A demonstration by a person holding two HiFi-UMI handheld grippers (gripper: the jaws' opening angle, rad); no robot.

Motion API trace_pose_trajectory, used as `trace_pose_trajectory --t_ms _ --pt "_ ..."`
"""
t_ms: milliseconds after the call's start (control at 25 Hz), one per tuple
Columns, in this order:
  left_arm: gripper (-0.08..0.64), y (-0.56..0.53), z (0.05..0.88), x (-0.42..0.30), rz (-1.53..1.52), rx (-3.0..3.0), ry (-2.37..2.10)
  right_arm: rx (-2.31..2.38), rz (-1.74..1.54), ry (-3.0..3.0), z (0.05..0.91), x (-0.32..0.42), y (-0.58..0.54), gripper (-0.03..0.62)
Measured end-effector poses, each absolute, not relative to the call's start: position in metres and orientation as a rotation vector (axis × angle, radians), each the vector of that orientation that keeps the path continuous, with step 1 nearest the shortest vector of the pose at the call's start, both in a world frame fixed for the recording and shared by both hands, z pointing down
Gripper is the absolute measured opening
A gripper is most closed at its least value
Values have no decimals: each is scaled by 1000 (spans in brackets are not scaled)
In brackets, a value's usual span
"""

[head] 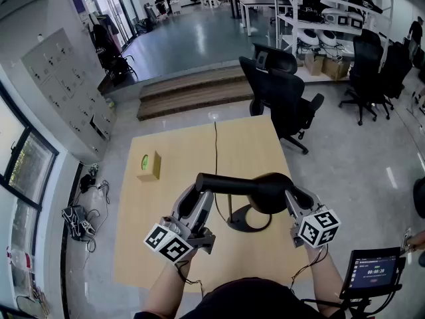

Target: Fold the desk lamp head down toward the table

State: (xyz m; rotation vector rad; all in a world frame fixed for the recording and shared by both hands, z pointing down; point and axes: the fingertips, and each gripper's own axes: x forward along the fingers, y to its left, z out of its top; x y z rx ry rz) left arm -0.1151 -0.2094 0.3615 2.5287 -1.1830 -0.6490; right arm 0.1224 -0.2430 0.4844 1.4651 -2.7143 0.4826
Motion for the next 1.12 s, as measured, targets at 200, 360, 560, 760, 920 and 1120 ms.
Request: trace_pose_trajectory --t_ms 200,360,560,760,920,1120 --pt "175 -215 365 -112 -649 2528 -1191 1458 500 -2720 491 124 -248 80" --pt "175 -215 364 -111 -651 2528 -1191 1452 510 -2721 492 124 -248 80" --pt "175 -215 363 -110 -648 2529 -1191 1449 521 -2723 495 123 -248 80" --pt "175 -209 359 -114 -651 2536 -1186 1452 522 -2726 491 118 -242 80" --pt "175 -207 357 -114 -650 2536 -1185 1447 538 -2725 493 116 -239 80" --pt "175 -209 354 -113 -651 2535 -1182 1440 557 -2721 496 115 -240 80"
